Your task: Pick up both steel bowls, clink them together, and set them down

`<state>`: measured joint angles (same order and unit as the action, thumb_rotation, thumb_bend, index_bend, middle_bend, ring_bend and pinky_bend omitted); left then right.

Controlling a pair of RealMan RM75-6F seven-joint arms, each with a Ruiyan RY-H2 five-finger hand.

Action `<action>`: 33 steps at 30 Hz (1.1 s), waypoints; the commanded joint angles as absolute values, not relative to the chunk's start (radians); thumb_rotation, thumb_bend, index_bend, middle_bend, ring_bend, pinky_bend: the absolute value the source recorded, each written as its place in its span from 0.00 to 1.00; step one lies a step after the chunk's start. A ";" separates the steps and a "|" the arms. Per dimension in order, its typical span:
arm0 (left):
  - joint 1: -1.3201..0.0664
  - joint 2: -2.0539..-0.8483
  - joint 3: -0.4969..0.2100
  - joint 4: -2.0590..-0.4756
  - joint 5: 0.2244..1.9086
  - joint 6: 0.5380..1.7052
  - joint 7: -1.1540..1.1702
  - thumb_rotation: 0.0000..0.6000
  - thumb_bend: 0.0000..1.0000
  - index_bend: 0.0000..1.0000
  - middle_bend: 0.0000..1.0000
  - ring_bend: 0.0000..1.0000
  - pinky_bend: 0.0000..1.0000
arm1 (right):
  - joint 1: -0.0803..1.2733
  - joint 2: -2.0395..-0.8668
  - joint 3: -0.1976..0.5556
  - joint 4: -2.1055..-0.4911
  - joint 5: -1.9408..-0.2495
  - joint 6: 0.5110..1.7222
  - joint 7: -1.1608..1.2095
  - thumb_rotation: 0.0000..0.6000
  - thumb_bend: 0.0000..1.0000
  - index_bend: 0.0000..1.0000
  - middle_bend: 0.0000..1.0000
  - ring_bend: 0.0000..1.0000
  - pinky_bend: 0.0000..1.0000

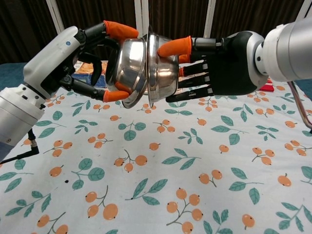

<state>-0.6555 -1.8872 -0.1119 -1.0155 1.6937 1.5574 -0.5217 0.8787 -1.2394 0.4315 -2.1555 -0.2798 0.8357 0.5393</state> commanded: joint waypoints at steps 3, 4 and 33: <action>-0.656 -1.887 -0.109 -1.021 1.698 1.561 -0.516 1.00 0.29 0.57 0.68 0.53 0.71 | 0.868 -1.231 0.442 -2.163 -0.276 0.833 0.539 1.00 0.47 0.80 0.82 0.69 0.53; -0.656 -1.887 -0.108 -1.023 1.699 1.562 -0.514 1.00 0.29 0.56 0.68 0.53 0.71 | 0.866 -1.229 0.443 -2.164 -0.276 0.832 0.538 1.00 0.47 0.80 0.82 0.69 0.53; -0.647 -1.818 -0.105 -1.140 1.733 1.595 -0.448 1.00 0.29 0.56 0.68 0.53 0.71 | 0.717 -1.140 0.475 -2.074 -0.398 0.604 0.627 1.00 0.48 0.80 0.82 0.69 0.53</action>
